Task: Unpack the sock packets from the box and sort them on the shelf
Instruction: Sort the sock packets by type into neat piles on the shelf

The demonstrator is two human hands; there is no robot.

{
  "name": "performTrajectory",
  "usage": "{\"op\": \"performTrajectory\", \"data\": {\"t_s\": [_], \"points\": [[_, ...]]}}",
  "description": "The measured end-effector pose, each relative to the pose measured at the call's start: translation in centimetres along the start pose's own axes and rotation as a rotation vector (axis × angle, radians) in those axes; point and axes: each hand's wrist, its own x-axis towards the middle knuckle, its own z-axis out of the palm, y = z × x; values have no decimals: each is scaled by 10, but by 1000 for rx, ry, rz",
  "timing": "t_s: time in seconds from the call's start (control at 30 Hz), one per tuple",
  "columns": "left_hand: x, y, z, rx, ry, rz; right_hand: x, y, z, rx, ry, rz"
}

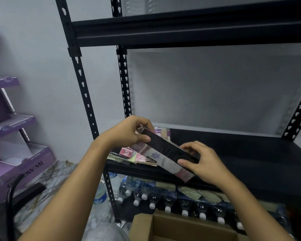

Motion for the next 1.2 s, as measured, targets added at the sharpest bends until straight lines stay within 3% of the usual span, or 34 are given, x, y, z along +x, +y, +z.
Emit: {"op": "performTrajectory", "data": {"t_s": [0.2,0.47,0.6,0.8,1.0,1.1,1.2], "points": [[14,8,28,-107,19,77,-16,18,-15,16,6,96],[10,-3,45,-248,351,167,-30,35,-32,122,103,183],[6,-20,56,-383,459,95,-32,41,-41,217,196,219],[1,-53,94,-518,481,-57,-37,52,-46,431,343,261],[6,-86,133,-596,450,-346,-46,70,-41,564,409,340],[15,-95,142,-584,472,-462,-49,81,-34,607,414,400],[30,-103,145,-413,524,-532,-49,88,-29,630,415,426]]}}
